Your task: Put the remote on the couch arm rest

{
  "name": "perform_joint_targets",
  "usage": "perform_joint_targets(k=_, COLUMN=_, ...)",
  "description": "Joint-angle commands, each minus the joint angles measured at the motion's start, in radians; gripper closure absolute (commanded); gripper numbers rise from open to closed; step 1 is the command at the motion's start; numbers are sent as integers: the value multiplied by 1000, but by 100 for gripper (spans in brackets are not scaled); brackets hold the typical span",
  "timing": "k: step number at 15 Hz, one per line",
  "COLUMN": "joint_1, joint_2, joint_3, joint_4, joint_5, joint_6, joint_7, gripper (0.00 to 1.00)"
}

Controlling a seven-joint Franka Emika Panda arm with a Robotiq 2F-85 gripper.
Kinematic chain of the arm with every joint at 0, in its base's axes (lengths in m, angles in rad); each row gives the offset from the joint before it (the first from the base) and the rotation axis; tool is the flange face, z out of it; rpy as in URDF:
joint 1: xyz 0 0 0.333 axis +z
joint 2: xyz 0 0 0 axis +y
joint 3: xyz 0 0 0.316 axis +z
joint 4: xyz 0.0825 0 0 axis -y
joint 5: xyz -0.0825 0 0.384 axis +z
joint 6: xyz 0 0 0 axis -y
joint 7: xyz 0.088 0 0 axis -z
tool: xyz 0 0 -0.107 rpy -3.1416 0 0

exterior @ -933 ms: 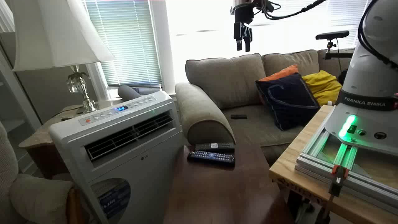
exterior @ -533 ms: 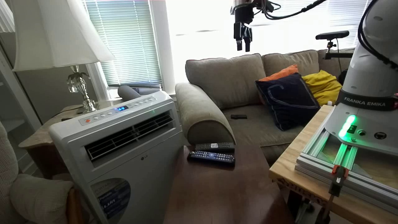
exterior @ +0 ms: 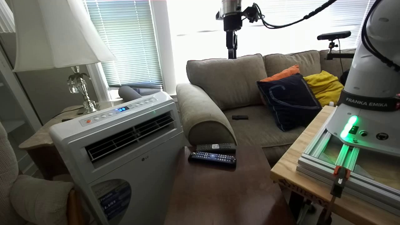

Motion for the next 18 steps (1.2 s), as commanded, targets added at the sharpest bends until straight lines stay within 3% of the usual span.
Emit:
perform_joint_targets(k=1, joint_1=29, joint_2=168, joint_3=41, joint_4=64, joint_5=6, joint_6=104, joint_7=-146, gripper=0)
perform_joint_targets(k=9, joint_1=-4, joint_2=428, joint_3=184, joint_4=104, joint_5=73, joint_6=315, joint_7=-516, gripper=0)
perform_joint_targets(k=14, joint_1=16, joint_2=488, joint_3=203, joint_4=96, joint_5=-6, joint_6=309, joint_7=-403, gripper=0)
perform_joint_targets(k=18, joint_1=-5, joint_2=478, joint_3=224, joint_4=83, joint_5=11, joint_6=306, joint_7=-429, gripper=0)
